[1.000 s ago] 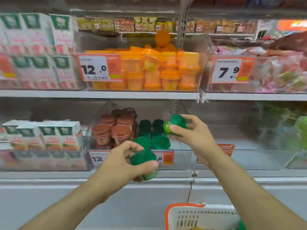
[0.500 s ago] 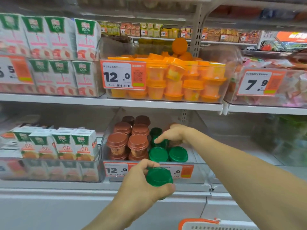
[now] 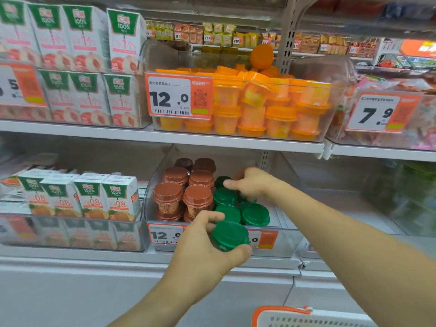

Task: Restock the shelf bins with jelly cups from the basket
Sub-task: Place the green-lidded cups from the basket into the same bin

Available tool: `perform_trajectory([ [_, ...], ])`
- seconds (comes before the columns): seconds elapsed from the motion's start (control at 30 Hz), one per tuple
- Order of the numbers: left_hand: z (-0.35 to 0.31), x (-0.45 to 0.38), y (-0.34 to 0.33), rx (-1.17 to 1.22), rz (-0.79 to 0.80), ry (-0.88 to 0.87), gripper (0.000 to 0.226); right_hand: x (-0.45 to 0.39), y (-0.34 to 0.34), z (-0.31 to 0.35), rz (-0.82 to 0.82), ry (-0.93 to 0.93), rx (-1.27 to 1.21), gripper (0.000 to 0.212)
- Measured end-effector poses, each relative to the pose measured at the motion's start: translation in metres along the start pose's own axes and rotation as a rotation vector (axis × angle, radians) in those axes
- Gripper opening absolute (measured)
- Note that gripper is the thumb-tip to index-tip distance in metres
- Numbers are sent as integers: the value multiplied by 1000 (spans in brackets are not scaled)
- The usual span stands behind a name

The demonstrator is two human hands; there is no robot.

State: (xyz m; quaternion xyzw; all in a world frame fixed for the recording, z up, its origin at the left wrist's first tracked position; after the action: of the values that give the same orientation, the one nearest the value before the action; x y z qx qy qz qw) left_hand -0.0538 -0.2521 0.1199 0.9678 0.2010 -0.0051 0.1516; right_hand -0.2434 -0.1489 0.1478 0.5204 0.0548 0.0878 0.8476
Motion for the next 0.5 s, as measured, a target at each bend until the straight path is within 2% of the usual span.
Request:
perform_trajectory([
  [0.03, -3, 0, 1, 9, -27, -23, 63, 8, 13, 6, -98, 80, -32, 58],
  [0.07, -6, -1, 1, 22, -54, -50, 65, 19, 23, 11, -121, 147, -154, 53],
  [0.1, -8, -1, 2, 32, -82, -77, 66, 34, 30, 16, -52, 201, -308, 49],
  [0.13, -12, -1, 2, 41, -111, -104, 66, 52, 33, 20, 90, 247, -408, 48],
  [0.2, -19, -1, 2, 70, -158, -152, 63, 88, 35, 26, 347, 345, -381, 46],
  [0.23, -23, 0, 1, 89, -176, -172, 62, 99, 37, 27, 378, 387, -324, 44],
  [0.3, -29, 0, -1, 118, -203, -200, 62, 101, 44, 25, 302, 414, -304, 44],
  [0.37, -35, 2, -4, 105, -206, -219, 66, 95, 50, 20, 235, 376, -420, 43],
  [0.43, -39, 3, -9, -13, -184, -262, 71, 83, 58, 10, 132, 296, -550, 50],
  [0.5, -41, 5, -16, -165, -152, -324, 59, 64, 61, -7, -30, 157, -624, 58],
])
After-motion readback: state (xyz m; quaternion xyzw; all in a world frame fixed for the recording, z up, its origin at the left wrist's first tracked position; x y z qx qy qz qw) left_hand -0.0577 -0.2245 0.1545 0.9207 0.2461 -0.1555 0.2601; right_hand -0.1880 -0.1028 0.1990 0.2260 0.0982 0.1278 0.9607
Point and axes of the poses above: each hand's wrist, its own x-axis away from the middle knuckle, its own y-axis out of the back of the hand, z = x × y, the point moved 6 cm from there along -x, towards the middle knuckle, and after that the axes turned 10 degrees about -z, right-handed, at the moved point
